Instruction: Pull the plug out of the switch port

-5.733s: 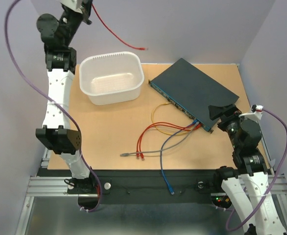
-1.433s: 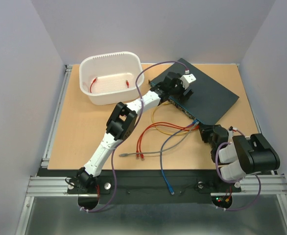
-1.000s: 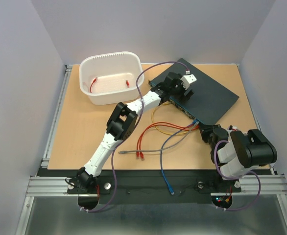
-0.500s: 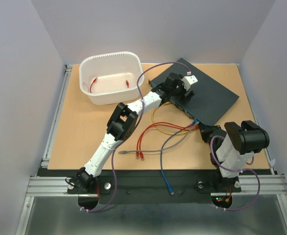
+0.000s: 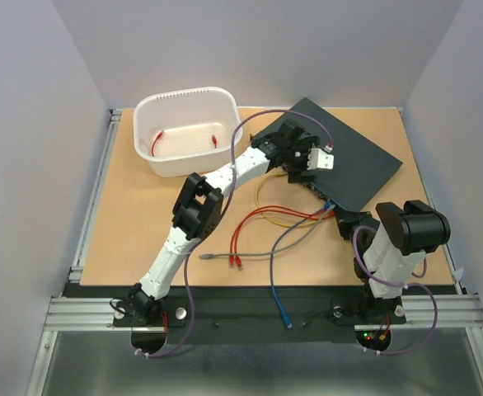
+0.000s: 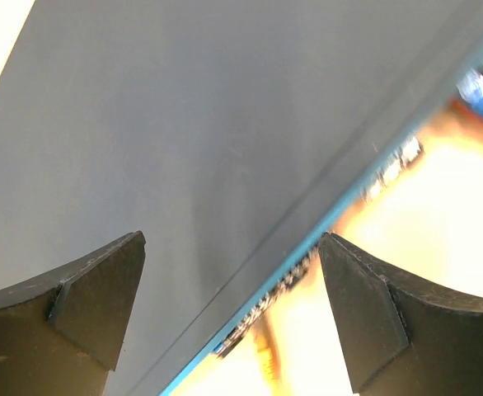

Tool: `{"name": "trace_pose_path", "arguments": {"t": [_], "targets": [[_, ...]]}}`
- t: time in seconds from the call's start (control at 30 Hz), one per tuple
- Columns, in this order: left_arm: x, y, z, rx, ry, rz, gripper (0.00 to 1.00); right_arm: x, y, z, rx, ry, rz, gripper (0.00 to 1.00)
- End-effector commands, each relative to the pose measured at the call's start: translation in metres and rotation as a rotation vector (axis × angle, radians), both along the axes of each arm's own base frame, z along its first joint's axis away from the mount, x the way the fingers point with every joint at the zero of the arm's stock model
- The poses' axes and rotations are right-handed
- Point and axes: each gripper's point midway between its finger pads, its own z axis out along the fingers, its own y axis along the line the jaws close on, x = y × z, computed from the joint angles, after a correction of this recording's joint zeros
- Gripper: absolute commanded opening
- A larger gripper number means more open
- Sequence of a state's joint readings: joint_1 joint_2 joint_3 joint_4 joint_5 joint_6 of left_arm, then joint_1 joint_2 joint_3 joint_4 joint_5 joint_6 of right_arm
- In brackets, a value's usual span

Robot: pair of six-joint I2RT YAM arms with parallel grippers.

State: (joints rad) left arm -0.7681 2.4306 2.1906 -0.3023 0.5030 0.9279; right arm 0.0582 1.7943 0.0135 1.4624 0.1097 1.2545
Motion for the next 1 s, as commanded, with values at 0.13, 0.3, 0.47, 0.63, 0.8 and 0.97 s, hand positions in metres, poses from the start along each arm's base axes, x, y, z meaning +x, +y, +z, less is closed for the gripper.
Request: {"name": "trace_pose_path", "arguments": {"t": [0.13, 0.3, 0.47, 0.63, 0.8, 0.97], "targets": [[-0.014, 0.011, -0.01, 0.121, -0.086, -0.152, 0.99, -0.013, -0.008, -0.001, -0.021, -0.008, -0.025, 0.0], [0.014, -0.013, -0.001, 0.001, -0.084, -0.015, 0.94, -0.013, -0.008, -0.001, -0.025, -0.001, -0.018, 0.0], [0.037, -0.022, -0.001, -0.045, -0.129, 0.077, 0.78, -0.019, -0.004, -0.002, -0.023, 0.019, 0.002, 0.01], [0.046, -0.029, -0.019, -0.028, -0.139, 0.117, 0.77, -0.024, 0.005, -0.013, -0.02, 0.072, 0.06, 0.01], [0.047, -0.032, -0.027, -0.047, -0.109, 0.169, 0.74, -0.037, 0.02, -0.016, 0.018, 0.095, 0.139, 0.0], [0.053, -0.037, -0.014, -0.099, -0.109, 0.201, 0.73, -0.052, 0.039, -0.037, 0.014, 0.229, 0.213, 0.0]]}}
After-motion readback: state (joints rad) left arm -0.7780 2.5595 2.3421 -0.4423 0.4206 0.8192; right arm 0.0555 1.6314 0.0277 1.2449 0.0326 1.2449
